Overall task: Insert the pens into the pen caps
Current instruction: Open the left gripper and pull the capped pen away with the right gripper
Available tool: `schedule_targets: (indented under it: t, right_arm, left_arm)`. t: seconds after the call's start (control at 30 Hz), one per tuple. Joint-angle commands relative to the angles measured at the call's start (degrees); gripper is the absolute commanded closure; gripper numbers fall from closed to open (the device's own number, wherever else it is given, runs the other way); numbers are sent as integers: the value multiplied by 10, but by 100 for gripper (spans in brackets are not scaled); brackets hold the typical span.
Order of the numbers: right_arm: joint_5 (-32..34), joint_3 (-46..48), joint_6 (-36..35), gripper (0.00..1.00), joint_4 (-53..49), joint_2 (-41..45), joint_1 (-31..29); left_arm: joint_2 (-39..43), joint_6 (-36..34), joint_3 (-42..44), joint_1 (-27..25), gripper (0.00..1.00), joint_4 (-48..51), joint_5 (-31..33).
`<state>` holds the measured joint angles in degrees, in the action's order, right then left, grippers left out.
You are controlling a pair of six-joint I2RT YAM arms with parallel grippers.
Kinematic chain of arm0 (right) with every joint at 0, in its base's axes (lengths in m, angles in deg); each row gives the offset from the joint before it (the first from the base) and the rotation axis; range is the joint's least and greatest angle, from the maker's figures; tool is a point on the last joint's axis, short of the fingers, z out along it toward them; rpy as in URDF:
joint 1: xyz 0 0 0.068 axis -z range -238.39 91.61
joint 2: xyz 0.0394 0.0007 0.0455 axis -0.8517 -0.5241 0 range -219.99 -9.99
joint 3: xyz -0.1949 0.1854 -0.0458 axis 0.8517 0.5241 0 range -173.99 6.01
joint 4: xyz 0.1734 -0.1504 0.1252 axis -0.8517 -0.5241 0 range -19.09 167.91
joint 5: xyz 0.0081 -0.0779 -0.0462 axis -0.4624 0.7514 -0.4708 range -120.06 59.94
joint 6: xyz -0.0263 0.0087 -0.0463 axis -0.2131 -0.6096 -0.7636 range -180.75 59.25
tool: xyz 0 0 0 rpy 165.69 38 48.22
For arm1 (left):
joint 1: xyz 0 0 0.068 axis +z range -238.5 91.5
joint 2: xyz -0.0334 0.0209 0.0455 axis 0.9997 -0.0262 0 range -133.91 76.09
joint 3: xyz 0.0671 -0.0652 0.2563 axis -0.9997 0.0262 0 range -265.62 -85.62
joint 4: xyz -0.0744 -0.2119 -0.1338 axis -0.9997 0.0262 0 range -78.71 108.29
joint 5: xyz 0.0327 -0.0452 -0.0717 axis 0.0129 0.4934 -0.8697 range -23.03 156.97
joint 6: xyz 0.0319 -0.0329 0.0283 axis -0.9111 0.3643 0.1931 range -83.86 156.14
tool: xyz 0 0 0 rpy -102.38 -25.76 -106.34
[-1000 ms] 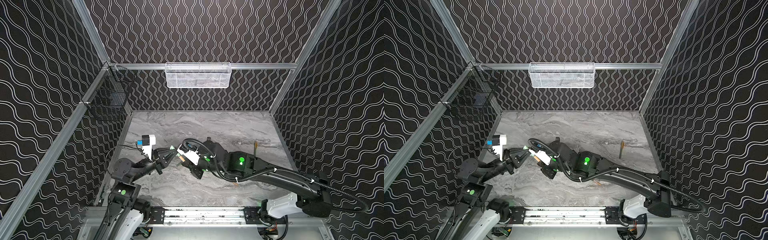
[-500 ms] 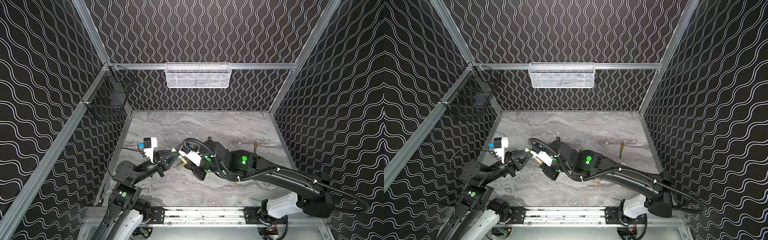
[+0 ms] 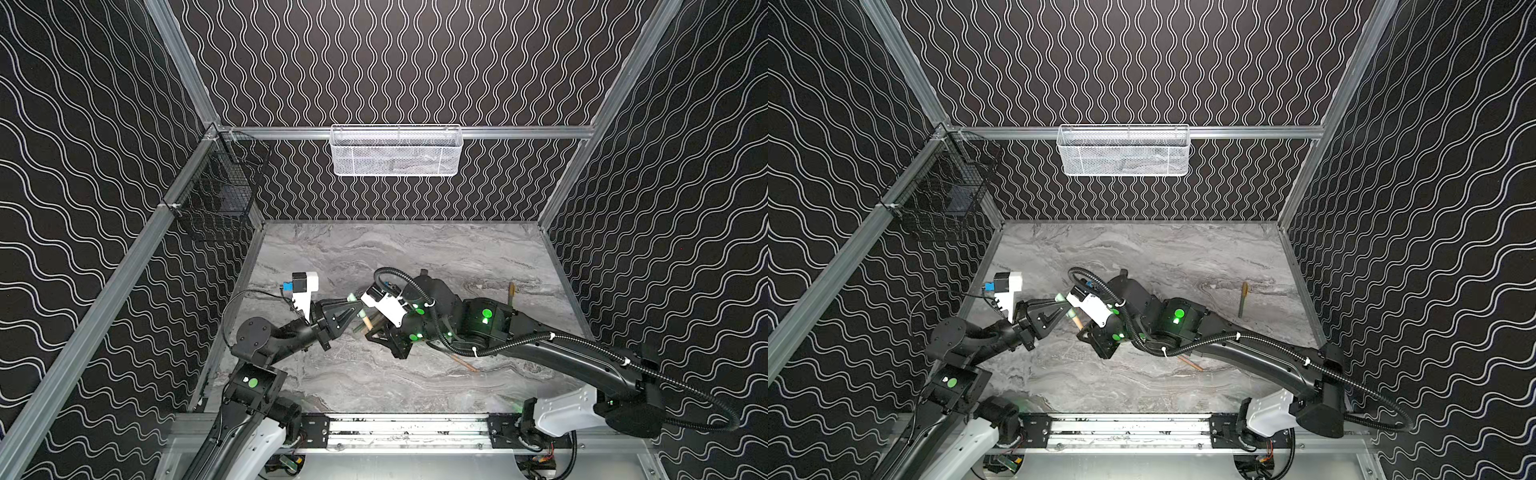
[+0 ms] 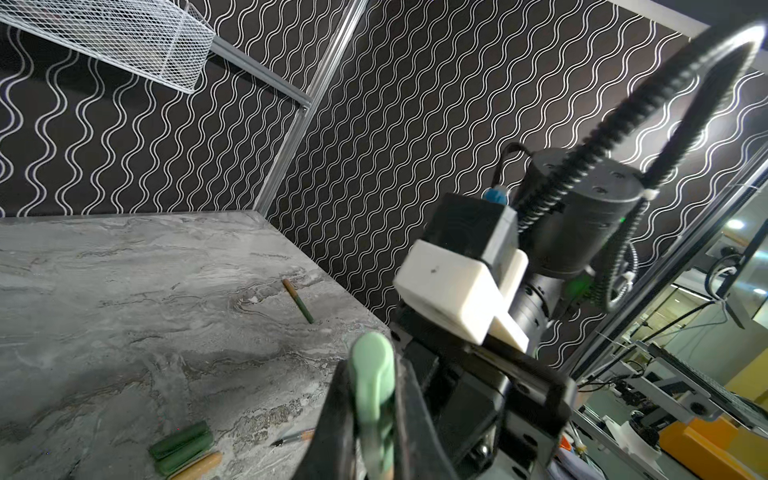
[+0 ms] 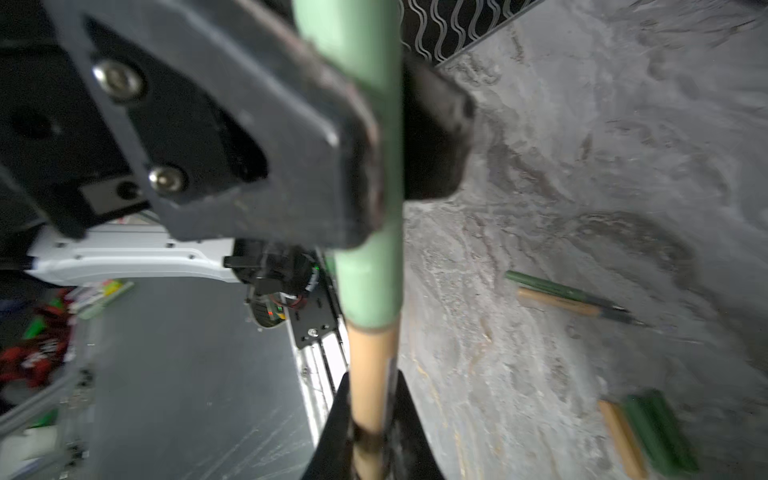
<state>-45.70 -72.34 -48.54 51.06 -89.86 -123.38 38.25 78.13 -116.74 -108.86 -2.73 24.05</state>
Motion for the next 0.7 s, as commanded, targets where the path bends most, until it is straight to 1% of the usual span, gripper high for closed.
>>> schedule_targets:
  t: [0.0,0.07,0.17,0.27,0.33,0.4,0.5,0.57,0.67]
  right_arm:
    - [-147,20,111,100,470,23,39]
    - [-185,23,128,100,481,21,54]
    - [-231,-2,122,100,451,9,59]
    - [-246,-20,111,100,425,1,60]
    - [-228,-18,99,100,416,2,60]
    - [-197,-23,64,100,381,6,57]
    - [-168,-8,43,100,373,13,57]
    - [-154,-16,29,100,351,12,56]
    - [-139,-28,18,100,324,7,57]
  left_arm:
    - [-6,-23,3,-2,100,74,-80]
    - [-8,-13,5,-2,100,57,-95]
    - [-10,0,10,-4,100,36,-110]
    - [-10,1,11,-7,100,36,-110]
    - [-13,9,14,-9,100,22,-115]
    - [-20,23,16,-10,100,2,-122]
    - [-25,43,20,-10,100,-26,-129]
    - [-23,35,16,-10,96,-14,-126]
    - [-21,21,9,-11,87,9,-118]
